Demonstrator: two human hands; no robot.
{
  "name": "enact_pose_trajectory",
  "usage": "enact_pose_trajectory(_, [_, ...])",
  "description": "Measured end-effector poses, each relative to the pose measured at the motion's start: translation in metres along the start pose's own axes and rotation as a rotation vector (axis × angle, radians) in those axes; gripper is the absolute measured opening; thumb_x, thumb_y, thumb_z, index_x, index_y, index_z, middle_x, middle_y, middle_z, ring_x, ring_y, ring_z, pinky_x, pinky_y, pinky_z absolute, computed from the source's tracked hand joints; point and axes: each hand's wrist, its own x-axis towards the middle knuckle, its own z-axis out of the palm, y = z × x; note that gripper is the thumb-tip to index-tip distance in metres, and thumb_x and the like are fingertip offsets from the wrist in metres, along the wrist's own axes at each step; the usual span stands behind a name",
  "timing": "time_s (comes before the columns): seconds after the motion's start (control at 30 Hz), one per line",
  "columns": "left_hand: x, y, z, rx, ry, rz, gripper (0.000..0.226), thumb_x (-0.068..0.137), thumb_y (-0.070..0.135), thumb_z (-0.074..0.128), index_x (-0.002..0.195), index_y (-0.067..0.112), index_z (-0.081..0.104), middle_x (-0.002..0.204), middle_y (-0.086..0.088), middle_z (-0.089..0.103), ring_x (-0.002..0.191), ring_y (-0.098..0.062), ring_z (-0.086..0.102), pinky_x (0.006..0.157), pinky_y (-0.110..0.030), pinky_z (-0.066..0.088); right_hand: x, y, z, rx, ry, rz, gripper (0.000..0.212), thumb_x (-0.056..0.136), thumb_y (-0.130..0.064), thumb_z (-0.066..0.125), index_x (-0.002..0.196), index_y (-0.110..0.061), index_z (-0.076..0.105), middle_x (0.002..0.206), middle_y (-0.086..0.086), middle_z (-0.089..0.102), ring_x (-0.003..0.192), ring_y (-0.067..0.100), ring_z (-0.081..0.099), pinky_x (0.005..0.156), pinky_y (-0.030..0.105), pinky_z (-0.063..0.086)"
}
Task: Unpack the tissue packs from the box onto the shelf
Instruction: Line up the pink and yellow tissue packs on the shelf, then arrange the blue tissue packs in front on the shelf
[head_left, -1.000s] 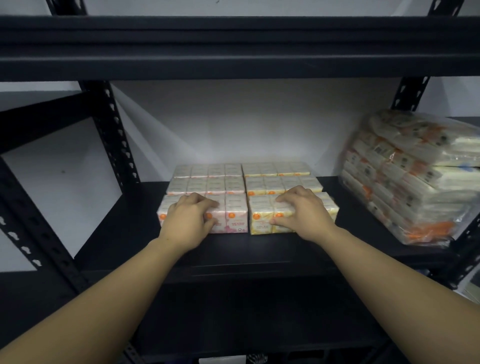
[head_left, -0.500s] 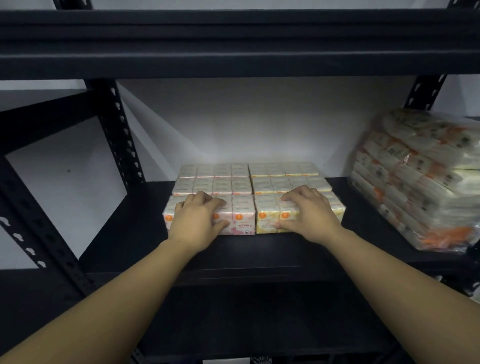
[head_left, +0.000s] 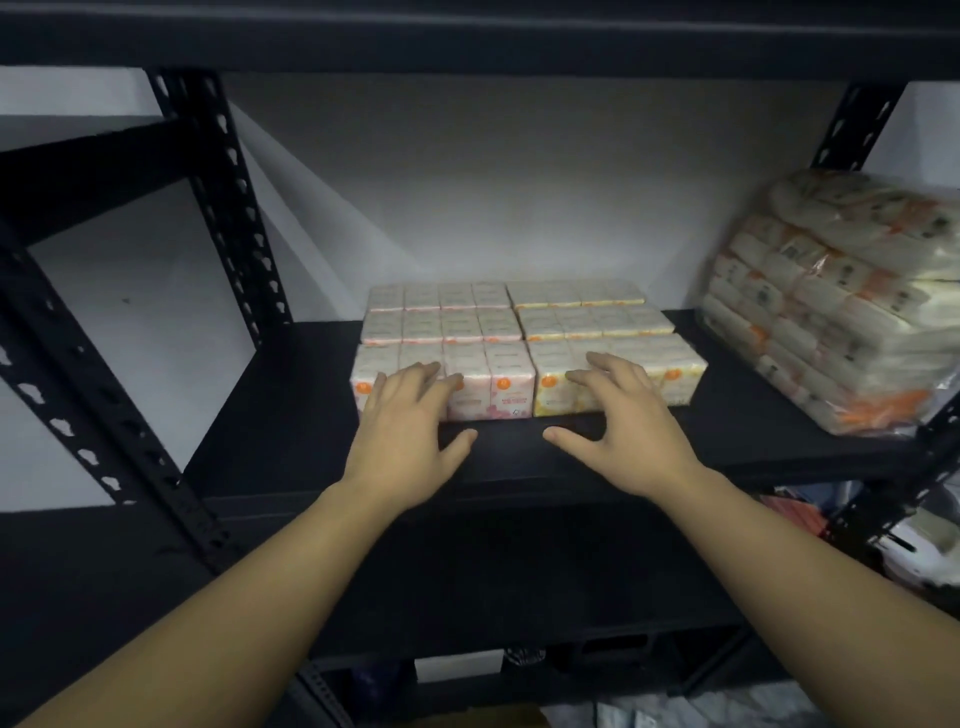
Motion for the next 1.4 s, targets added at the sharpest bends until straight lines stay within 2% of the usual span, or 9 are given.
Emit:
enact_pose_trajectory(0.1, [-0.034, -0.01, 0.005, -0.02, -0.044, 0.034, 0.069, 0.091, 0.051, 0.068, 0.151, 0.023, 0.05, 0.154, -0.001, 0.045, 0.143, -0.023, 0.038, 0.122, -0.048, 0.033, -0.03, -0.021, 0.02, -0.017, -0.008, -0.031, 0.072, 0.089, -0.066, 0.063, 0.149, -0.027, 0.051, 0.159, -0.005, 0.039, 0.15, 0.016, 0.028, 0.125, 0.045, 0.024])
enact_pose_trajectory(0.33, [-0.122, -0.024, 0.024, -0.032, -0.141, 0.031, 0.073, 0.098, 0.054, 0.058, 0.161, 0.026, 0.034, 0.172, -0.001, 0.018, 0.16, -0.017, 0.006, 0.129, -0.041, -0.002, -0.104, -0.046, 0.074, 0.033, -0.056, -0.01, 0.067, 0.095, -0.052, 0.066, 0.153, -0.024, 0.047, 0.168, -0.003, 0.029, 0.157, 0.016, 0.016, 0.129, 0.047, 0.014])
enact_pose_trajectory(0.47, [-0.171, -0.029, 0.048, -0.129, -0.161, -0.024, 0.07, 0.097, 0.047, 0.063, 0.158, 0.023, 0.04, 0.171, -0.001, 0.021, 0.159, -0.015, 0.008, 0.129, -0.046, 0.008, -0.144, -0.043, 0.106, 0.086, -0.096, 0.008, 0.068, 0.095, -0.051, 0.066, 0.153, -0.022, 0.047, 0.168, -0.002, 0.027, 0.157, 0.017, 0.02, 0.127, 0.044, 0.012])
enact_pose_trajectory(0.63, [-0.234, -0.034, 0.095, -0.116, -0.288, -0.181, 0.07, 0.098, 0.049, 0.063, 0.158, 0.021, 0.04, 0.168, -0.004, 0.03, 0.157, -0.022, 0.02, 0.129, -0.045, 0.014, -0.194, -0.027, 0.156, 0.152, -0.266, 0.076, 0.069, 0.094, -0.051, 0.068, 0.153, -0.021, 0.048, 0.164, 0.0, 0.037, 0.152, 0.02, 0.03, 0.123, 0.051, 0.029])
enact_pose_trajectory(0.83, [-0.321, -0.035, 0.167, -0.145, -0.4, -0.353, 0.069, 0.091, 0.044, 0.071, 0.152, 0.018, 0.05, 0.152, -0.007, 0.05, 0.139, -0.028, 0.045, 0.114, -0.048, 0.044, -0.273, 0.01, 0.228, 0.218, -0.43, 0.248, 0.075, 0.092, -0.067, 0.054, 0.151, -0.022, 0.051, 0.157, -0.003, 0.047, 0.145, 0.019, 0.039, 0.118, 0.046, 0.038])
enact_pose_trajectory(1.0, [-0.4, -0.042, 0.239, -0.183, -0.519, -0.555, 0.067, 0.089, 0.057, 0.056, 0.143, 0.017, 0.056, 0.136, -0.006, 0.059, 0.124, -0.03, 0.056, 0.105, -0.045, 0.049, -0.35, 0.042, 0.301, 0.237, -0.58, 0.414, 0.063, 0.096, -0.054, 0.063, 0.146, -0.016, 0.055, 0.144, 0.005, 0.058, 0.134, 0.026, 0.051, 0.112, 0.036, 0.039])
enact_pose_trajectory(1.1, [-0.441, -0.051, 0.284, -0.214, -0.586, -0.682, 0.063, 0.09, 0.05, 0.063, 0.143, 0.017, 0.055, 0.134, -0.008, 0.057, 0.123, -0.031, 0.054, 0.102, -0.042, 0.047, -0.389, 0.053, 0.349, 0.269, -0.675, 0.566, 0.06, 0.097, -0.045, 0.068, 0.149, -0.019, 0.051, 0.141, 0.002, 0.056, 0.132, 0.024, 0.051, 0.105, 0.028, 0.039])
enact_pose_trajectory(1.27, [-0.493, -0.09, 0.385, -0.279, -0.641, -0.953, 0.061, 0.092, 0.048, 0.07, 0.142, 0.017, 0.054, 0.135, -0.007, 0.055, 0.126, -0.028, 0.053, 0.103, -0.04, 0.044, -0.443, 0.077, 0.464, 0.285, -0.768, 0.756, 0.076, 0.081, -0.079, 0.053, 0.143, -0.033, 0.053, 0.131, -0.005, 0.066, 0.119, 0.021, 0.063, 0.1, 0.041, 0.054])
enact_pose_trajectory(1.4, [-0.535, -0.131, 0.478, -0.251, -0.767, -0.993, 0.067, 0.094, 0.052, 0.063, 0.15, 0.02, 0.046, 0.141, -0.01, 0.05, 0.133, -0.034, 0.047, 0.11, -0.047, 0.04, -0.464, 0.11, 0.562, 0.284, -0.788, 0.809, 0.077, 0.089, -0.061, 0.066, 0.153, -0.026, 0.042, 0.147, 0.006, 0.054, 0.134, 0.029, 0.051, 0.109, 0.047, 0.048])
